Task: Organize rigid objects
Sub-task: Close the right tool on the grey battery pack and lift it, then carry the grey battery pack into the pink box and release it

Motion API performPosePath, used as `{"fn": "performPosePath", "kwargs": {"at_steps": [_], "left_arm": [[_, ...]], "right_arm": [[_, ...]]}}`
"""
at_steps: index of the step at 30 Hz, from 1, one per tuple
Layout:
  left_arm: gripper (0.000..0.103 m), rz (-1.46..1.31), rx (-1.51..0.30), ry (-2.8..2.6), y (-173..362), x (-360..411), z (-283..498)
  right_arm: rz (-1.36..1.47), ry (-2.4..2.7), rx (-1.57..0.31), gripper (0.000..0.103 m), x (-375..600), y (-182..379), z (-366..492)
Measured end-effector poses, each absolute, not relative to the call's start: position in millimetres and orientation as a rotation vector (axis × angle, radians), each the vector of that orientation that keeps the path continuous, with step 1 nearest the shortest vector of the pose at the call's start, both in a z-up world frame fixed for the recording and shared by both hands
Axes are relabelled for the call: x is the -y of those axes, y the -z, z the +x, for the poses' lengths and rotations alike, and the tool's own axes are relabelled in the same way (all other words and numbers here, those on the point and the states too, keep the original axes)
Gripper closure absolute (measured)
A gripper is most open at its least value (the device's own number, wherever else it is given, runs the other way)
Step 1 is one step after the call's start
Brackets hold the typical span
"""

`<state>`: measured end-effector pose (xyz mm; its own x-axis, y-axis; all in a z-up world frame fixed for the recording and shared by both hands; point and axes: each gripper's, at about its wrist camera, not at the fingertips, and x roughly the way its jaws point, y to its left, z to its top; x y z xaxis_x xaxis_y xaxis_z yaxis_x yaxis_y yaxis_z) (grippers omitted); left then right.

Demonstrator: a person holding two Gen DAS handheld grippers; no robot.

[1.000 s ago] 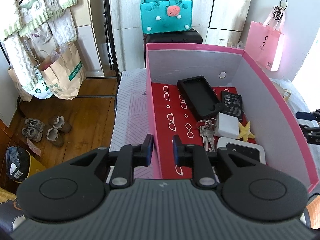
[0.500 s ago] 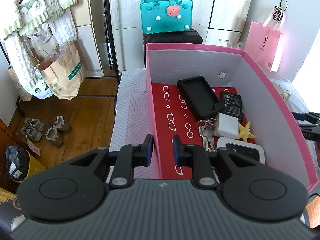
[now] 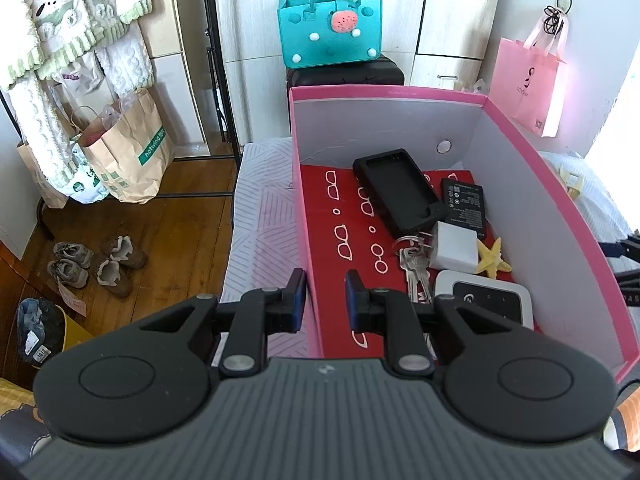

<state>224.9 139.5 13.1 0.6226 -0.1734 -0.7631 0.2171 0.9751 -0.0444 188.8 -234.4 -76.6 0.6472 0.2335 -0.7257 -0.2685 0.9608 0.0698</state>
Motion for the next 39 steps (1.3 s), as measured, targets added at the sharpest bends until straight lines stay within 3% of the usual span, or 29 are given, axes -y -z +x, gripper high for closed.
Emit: {"fn": "performPosePath", "kwargs": {"at_steps": [3,5,14,24,27,31,39], "left_arm": [[0.085,0.055,-0.871,0.226,-13,-140,225],[0.085,0.052,-0.873,0.229,-13,-141,225],[0.085,0.061,-0.865,0.241,-15,-142,221],[0.090,0.062,-0.871,0.229,-17,-143,221],[0.096,0.054,-0.872,0.224,-17,-146,222],[0.096,0.063,-0.859,0.225,-15,-148,220],[0.096,0.037,-0.852,0.227,-15,-152,219]], "right_arm": [[-0.043,-0.263,-0.803,0.033,233,78,197],[-0.027,-0.231,-0.800,0.038,231,78,198],[-0.003,-0.290,-0.753,0.039,213,67,175],[-0.054,-0.377,-0.552,0.039,185,-21,145],[-0.007,-0.497,-0.580,0.039,168,-41,154],[0.101,-0.635,-0.679,0.039,138,-53,181],[0.339,-0.762,-0.966,0.038,74,-18,245]]}}
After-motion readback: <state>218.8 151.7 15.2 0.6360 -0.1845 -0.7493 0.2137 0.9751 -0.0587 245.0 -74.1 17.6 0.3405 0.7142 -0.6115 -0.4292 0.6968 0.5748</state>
